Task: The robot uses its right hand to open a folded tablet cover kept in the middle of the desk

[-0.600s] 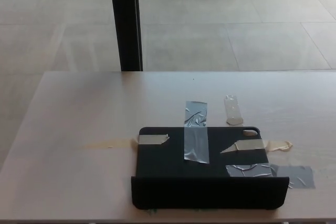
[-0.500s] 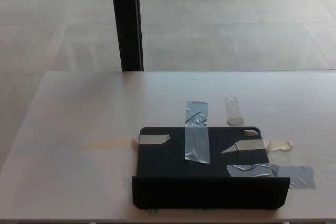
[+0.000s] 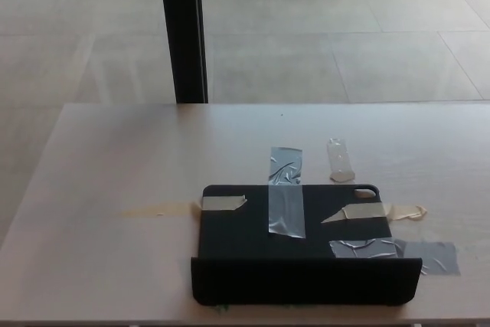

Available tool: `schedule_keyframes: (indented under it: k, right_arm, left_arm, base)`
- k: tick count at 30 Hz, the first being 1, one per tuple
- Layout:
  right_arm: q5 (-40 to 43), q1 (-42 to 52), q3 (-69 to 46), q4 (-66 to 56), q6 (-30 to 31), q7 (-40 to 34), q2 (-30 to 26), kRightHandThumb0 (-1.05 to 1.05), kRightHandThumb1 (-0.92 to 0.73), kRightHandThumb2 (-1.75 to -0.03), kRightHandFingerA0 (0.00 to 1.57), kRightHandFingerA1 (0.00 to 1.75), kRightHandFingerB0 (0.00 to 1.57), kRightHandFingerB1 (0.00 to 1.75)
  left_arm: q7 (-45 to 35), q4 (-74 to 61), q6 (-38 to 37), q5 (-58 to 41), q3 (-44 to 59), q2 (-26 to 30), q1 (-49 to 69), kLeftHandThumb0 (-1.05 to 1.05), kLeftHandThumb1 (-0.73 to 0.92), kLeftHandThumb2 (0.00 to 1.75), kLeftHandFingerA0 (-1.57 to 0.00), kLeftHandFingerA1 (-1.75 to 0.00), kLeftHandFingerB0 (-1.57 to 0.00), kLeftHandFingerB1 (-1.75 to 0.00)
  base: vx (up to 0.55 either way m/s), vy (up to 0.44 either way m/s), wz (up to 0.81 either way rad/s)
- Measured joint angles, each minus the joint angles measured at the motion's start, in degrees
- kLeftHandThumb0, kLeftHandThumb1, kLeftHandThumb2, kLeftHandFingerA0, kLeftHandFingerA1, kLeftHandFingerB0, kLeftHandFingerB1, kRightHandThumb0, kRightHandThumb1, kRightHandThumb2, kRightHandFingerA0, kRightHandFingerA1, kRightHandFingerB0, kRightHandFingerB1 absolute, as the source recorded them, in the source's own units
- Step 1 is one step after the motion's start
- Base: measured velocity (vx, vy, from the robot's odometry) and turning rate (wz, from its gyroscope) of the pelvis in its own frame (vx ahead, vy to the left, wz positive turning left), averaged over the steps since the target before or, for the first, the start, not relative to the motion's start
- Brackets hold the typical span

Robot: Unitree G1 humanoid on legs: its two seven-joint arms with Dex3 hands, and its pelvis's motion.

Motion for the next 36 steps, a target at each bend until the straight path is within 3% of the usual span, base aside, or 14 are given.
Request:
schedule_keyframes:
  k: [5, 8, 9, 14, 15, 17, 20, 25, 27, 31, 32, 33, 34, 36]
  right_arm:
    - [-0.4, -7.0, 7.3, -9.5, 0.5, 0.7, -0.1, -0.66, -0.73, -0.62, 0.60, 0.52, 0.49, 0.42]
    - [-1.1, -10.3, 13.9, -14.0, 0.3, 1.5, 0.4, -0.74, -0.68, -0.66, 0.59, 0.52, 0.48, 0.41]
    - [-1.6, -10.9, 15.7, -14.8, 0.3, 1.6, 0.4, -0.79, -0.75, -0.63, 0.60, 0.47, 0.51, 0.37]
    - [-5.1, -12.1, 25.2, -18.0, 0.1, 1.7, 0.8, -0.77, -0.81, -0.64, 0.59, 0.51, 0.44, 0.35]
    - [-6.4, -12.1, 27.9, -18.4, 0.0, 1.8, 0.8, -0.79, -0.65, -1.01, 0.57, 0.62, 0.36, 0.49]
    - [-7.9, -12.1, 31.2, -18.8, 0.0, 1.8, 0.8, -0.77, -0.79, -0.64, 0.63, 0.44, 0.42, 0.36]
    - [-10.5, -12.1, 36.5, -19.5, 0.0, 1.8, 0.8, -0.76, -0.62, -0.99, 0.53, 0.58, 0.35, 0.49]
    - [-14.2, -12.1, 44.2, -19.8, 0.0, 2.0, 0.8, -0.75, -0.77, -0.64, 0.61, 0.48, 0.39, 0.36]
    - [-16.0, -12.1, 47.8, -19.7, 0.0, 2.2, 0.8, -0.77, -0.63, -1.02, 0.55, 0.63, 0.29, 0.49]
    - [-19.3, -12.1, 53.9, -19.6, 0.0, 2.6, 0.5, -0.80, -0.83, -0.67, 0.60, 0.48, 0.34, 0.35]
    - [-20.0, -12.1, 55.2, -19.6, 0.0, 2.8, 0.4, -0.79, -0.65, -1.05, 0.54, 0.60, 0.24, 0.47]
    - [-20.8, -12.1, 56.6, -19.5, 0.0, 3.0, 0.3, -0.82, -0.84, -0.66, 0.58, 0.46, 0.33, 0.34]
    - [-21.4, -12.2, 57.7, -19.5, 0.0, 3.1, 0.2, -0.90, -0.74, -1.07, 0.49, 0.58, 0.24, 0.46]
    - [-23.2, -12.3, 60.9, -19.3, 0.0, 3.7, -0.3, -0.87, -0.83, -0.67, 0.57, 0.49, 0.31, 0.33]
  left_arm:
    - [0.0, 0.2, 0.0, -0.1, 0.3, 0.0, 0.0, -0.70, 0.57, 1.04, -0.79, -0.83, -0.63, -0.75]
    - [-0.1, 0.3, 0.0, -0.2, 0.3, 0.0, 0.0, -0.70, 0.76, 0.63, -0.77, -0.78, -0.63, -0.67]
    - [-0.1, 0.3, 0.0, -0.3, 0.3, 0.0, 0.0, -0.71, 0.57, 1.05, -0.79, -0.82, -0.63, -0.74]
    - [-0.1, 0.3, 0.0, -0.3, 0.3, 0.0, 0.2, -0.68, 0.77, 0.63, -0.78, -0.81, -0.62, -0.68]
    - [-0.1, 0.3, 0.0, -0.3, 0.3, 0.0, 0.2, -0.69, 0.76, 0.63, -0.78, -0.79, -0.63, -0.67]
    - [-0.1, 0.3, 0.0, -0.3, 0.3, 0.0, 0.2, -0.67, 0.76, 0.62, -0.79, -0.79, -0.63, -0.68]
    - [-0.1, 0.3, 0.0, -0.3, 0.3, 0.0, 0.2, -0.68, 0.76, 0.62, -0.81, -0.82, -0.63, -0.69]
    - [-0.1, 0.3, 0.0, -0.3, 0.3, 0.0, 0.2, -0.68, 0.77, 0.63, -0.80, -0.79, -0.63, -0.68]
    - [-0.1, 0.3, 0.0, -0.3, 0.2, 0.0, 0.2, -0.69, 0.77, 0.63, -0.80, -0.77, -0.63, -0.66]
    - [-0.1, 0.3, 0.0, -0.3, 0.2, 0.0, 0.2, -0.69, 0.76, 0.62, -0.83, -0.82, -0.64, -0.69]
    - [-0.1, 0.3, 0.0, -0.3, 0.2, 0.0, 0.2, -0.68, 0.75, 0.62, -0.82, -0.82, -0.64, -0.69]
    - [-0.1, 0.3, 0.0, -0.3, 0.2, 0.0, 0.2, -0.71, 0.56, 1.03, -0.80, -0.83, -0.63, -0.75]
    - [-0.1, 0.3, 0.0, -0.3, 0.2, 0.0, 0.2, -0.71, 0.56, 1.03, -0.80, -0.83, -0.63, -0.74]
    - [-0.1, 0.3, 0.0, -0.3, 0.2, 0.0, 0.2, -0.71, 0.56, 1.04, -0.80, -0.83, -0.63, -0.74]
  base:
    - [0.00, 0.000, 0.00]
    - [0.00, 0.000, 0.00]
    - [0.00, 0.000, 0.00]
    - [0.00, 0.000, 0.00]
    - [0.00, 0.000, 0.00]
    - [0.00, 0.000, 0.00]
    - [0.00, 0.000, 0.00]
    - [0.00, 0.000, 0.00]
    - [0.00, 0.000, 0.00]
    - [0.00, 0.000, 0.00]
    - [0.00, 0.000, 0.00]
    - [0.00, 0.000, 0.00]
    - [0.00, 0.000, 0.00]
    - [0.00, 0.000, 0.00]
